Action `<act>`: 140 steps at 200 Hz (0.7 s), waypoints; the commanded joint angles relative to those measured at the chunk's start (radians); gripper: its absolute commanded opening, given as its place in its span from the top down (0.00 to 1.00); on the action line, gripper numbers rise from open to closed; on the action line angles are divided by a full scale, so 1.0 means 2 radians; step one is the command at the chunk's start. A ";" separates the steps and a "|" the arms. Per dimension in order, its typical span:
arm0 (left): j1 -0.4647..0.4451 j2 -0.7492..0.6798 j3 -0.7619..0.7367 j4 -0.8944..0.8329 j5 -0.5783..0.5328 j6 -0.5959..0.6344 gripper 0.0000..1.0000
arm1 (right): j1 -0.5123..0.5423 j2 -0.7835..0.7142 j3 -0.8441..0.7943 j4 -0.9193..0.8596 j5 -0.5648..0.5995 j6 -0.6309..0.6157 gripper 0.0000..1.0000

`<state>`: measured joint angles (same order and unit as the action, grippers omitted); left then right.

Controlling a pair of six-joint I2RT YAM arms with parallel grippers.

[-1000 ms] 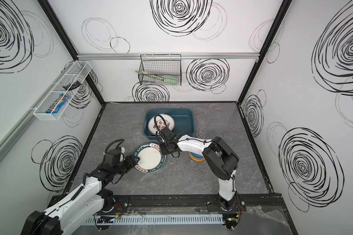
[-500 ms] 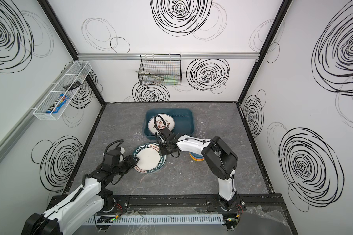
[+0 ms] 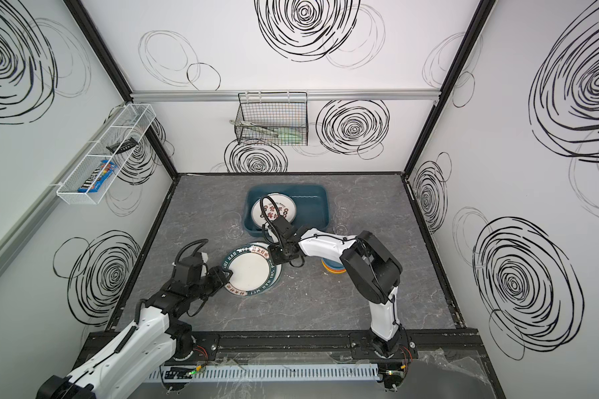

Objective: Place the mixed dishes into the plastic bin
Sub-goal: 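Close the right gripper on the top plates' rim and tilt them up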

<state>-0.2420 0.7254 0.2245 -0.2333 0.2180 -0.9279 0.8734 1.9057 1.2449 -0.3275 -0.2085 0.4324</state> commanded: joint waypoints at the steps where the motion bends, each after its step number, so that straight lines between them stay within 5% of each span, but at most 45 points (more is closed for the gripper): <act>1: 0.003 -0.006 0.011 -0.008 -0.011 -0.005 0.58 | 0.008 0.012 0.011 0.000 -0.014 -0.009 0.88; 140: 0.003 -0.024 0.036 -0.040 -0.016 -0.003 0.75 | 0.009 0.017 0.013 0.002 -0.025 -0.011 0.88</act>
<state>-0.2409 0.6922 0.2565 -0.3138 0.1940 -0.9348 0.8787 1.9179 1.2476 -0.3225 -0.2329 0.4213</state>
